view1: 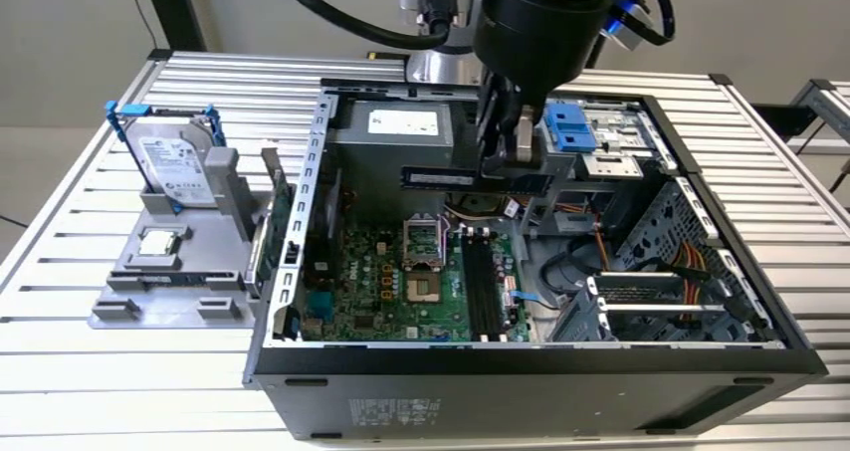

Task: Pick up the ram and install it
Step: 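Pick up the ram and move it above insertion slot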

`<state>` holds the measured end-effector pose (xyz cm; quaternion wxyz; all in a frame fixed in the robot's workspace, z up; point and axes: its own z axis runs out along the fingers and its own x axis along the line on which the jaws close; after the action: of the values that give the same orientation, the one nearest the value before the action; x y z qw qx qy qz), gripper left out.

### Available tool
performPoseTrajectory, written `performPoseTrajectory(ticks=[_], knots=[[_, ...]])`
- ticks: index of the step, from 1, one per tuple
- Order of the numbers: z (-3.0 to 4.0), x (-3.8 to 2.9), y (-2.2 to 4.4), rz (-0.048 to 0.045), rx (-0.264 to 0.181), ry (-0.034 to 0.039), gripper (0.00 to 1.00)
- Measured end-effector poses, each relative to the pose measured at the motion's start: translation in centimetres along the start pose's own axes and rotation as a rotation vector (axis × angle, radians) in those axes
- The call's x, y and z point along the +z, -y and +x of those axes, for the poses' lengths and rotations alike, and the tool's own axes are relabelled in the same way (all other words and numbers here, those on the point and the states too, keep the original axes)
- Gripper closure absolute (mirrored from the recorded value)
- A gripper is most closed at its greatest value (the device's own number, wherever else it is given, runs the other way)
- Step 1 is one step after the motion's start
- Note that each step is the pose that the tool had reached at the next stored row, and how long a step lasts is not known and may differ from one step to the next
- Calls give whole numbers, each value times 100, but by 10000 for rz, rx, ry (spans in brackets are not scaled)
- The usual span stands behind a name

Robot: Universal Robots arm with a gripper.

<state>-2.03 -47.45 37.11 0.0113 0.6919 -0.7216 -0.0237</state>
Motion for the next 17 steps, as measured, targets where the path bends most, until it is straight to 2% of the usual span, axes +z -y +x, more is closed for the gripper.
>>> performPoseTrajectory(ticks=[10,17], knots=[[-45,0,57,4,236,0,100],[-61,1,60,4,267,1,100]])
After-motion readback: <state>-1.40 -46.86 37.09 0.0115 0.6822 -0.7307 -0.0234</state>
